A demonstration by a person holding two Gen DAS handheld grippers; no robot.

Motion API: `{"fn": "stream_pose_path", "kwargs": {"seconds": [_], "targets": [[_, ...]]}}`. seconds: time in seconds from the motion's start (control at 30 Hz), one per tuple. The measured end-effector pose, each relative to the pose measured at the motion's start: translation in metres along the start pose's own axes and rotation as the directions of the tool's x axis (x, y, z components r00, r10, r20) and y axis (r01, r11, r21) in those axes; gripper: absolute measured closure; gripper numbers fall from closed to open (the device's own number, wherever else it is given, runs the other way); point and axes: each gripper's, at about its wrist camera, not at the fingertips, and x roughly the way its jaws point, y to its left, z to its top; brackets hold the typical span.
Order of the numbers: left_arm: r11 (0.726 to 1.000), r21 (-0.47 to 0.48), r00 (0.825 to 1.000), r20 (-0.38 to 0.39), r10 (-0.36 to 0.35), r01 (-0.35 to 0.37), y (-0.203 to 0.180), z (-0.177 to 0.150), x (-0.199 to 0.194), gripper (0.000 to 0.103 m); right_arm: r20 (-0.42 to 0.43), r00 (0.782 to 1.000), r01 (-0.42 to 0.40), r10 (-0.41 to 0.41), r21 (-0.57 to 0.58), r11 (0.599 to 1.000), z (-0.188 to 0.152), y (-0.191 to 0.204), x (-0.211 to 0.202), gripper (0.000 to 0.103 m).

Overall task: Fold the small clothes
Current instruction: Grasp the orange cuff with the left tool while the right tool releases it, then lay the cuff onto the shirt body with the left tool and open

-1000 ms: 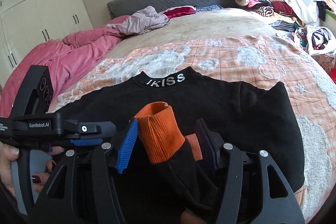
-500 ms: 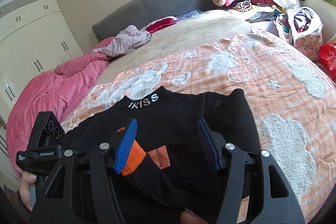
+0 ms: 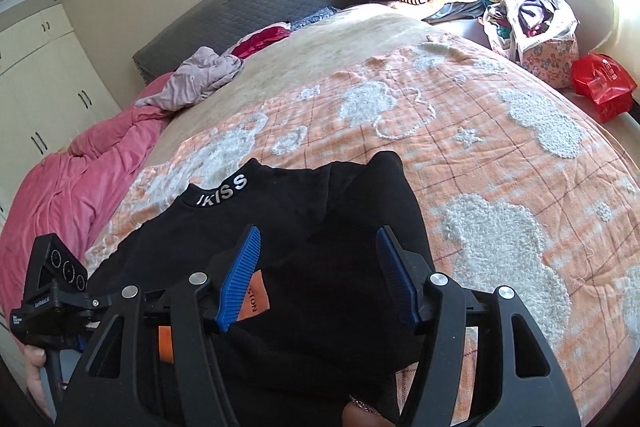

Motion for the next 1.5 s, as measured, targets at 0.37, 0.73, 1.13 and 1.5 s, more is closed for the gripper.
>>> {"fn": "stream_pose_path", "kwargs": {"seconds": [0.37, 0.73, 1.13, 1.5], "targets": [[0.969, 0.121, 0.976, 0.007, 0.217, -0.217, -0.006, -0.003, 0.030, 0.075, 0.025, 0.999, 0.023, -0.024, 0.045, 0.999, 0.004, -0.015, -0.011, 0.044], [0.906, 0.260, 0.940, 0.167, 0.298, -0.334, -0.042, 0.015, -0.015, 0.095, 0.029, 0.991, 0.128, -0.133, 0.137, 0.982, 0.008, -0.050, -0.016, 0.044], [0.852, 0.269, 0.872, 0.342, 0.350, -0.448, -0.049, 0.025, -0.077, 0.095, 0.007, 0.989, 0.147, -0.149, 0.087, 0.985, 0.002, -0.036, -0.005, 0.044], [0.864, 0.194, 0.866, 0.300, 0.399, -0.465, -0.004, 0.027, -0.080, 0.095, 0.000, 0.986, 0.168, -0.168, -0.008, 0.986, -0.005, -0.011, 0.008, 0.044]]}}
